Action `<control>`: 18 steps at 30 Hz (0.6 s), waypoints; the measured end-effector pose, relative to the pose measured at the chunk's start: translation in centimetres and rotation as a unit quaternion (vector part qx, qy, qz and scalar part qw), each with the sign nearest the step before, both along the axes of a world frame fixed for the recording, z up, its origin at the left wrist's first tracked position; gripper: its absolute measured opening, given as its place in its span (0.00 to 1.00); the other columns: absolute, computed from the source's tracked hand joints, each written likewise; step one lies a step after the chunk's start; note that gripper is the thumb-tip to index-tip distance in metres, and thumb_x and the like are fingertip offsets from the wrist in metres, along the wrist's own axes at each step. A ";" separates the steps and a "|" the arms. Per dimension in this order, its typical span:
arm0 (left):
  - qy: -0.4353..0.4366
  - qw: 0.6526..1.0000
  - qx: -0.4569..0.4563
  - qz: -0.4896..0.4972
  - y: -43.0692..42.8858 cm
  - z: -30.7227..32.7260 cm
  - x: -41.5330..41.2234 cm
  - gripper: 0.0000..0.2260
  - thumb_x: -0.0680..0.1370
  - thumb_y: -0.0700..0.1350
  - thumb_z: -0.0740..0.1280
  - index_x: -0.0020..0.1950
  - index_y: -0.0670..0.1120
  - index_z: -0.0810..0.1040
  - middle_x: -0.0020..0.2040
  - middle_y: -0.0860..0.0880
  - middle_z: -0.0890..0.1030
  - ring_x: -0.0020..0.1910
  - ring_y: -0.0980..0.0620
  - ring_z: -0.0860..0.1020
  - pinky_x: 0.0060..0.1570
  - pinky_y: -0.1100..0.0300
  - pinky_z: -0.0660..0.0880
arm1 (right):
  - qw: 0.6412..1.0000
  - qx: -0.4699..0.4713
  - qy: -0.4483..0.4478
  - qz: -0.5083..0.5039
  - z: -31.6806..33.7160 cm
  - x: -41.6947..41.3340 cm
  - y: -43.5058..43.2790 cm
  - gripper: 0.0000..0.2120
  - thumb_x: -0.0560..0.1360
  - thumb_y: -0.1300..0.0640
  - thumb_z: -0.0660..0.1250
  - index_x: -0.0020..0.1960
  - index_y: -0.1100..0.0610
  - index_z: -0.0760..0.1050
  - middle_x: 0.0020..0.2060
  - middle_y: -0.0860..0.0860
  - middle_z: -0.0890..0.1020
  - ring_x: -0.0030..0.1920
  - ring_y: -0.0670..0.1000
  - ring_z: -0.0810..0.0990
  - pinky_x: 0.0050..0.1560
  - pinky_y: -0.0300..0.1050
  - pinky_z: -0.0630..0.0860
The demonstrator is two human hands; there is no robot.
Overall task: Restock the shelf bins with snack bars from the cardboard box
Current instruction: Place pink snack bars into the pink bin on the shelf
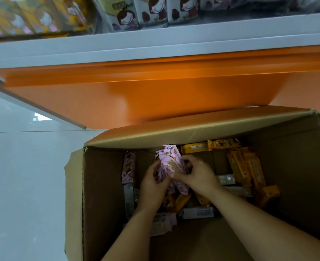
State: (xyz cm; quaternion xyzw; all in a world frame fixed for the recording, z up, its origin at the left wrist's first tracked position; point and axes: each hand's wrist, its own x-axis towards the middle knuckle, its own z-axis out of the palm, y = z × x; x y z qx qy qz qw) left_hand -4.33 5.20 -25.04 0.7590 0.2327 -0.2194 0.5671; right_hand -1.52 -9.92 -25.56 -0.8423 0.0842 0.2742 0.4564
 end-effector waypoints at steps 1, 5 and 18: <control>-0.003 1.000 0.001 0.001 0.1 -0.1 0.0 0.24 0.76 0.40 0.70 0.71 0.48 0.68 0.61 0.52 0.75 0.58 0.58 0.74 0.43 0.78 0.71 | 1.000 0.019 0.003 -0.014 0.0 -0.1 0.2 0.25 0.67 0.46 0.76 0.61 0.50 0.73 0.48 0.45 0.77 0.46 0.42 0.77 0.36 0.28 0.68; -0.001 1.000 -0.009 0.006 0.1 -0.3 -0.1 0.24 0.77 0.42 0.68 0.72 0.49 0.67 0.66 0.51 0.74 0.63 0.55 0.73 0.45 0.75 0.72 | 0.989 0.126 0.063 -0.054 -0.1 -0.1 0.5 0.22 0.69 0.50 0.75 0.59 0.45 0.71 0.50 0.40 0.78 0.47 0.34 0.76 0.41 0.24 0.72; 0.002 0.999 -0.036 0.002 0.3 -0.3 -0.3 0.23 0.78 0.43 0.67 0.71 0.50 0.67 0.62 0.54 0.74 0.58 0.60 0.73 0.44 0.74 0.72 | 0.959 0.247 0.113 -0.076 -0.1 -0.1 0.6 0.20 0.71 0.56 0.73 0.61 0.47 0.73 0.51 0.44 0.82 0.49 0.40 0.82 0.46 0.33 0.78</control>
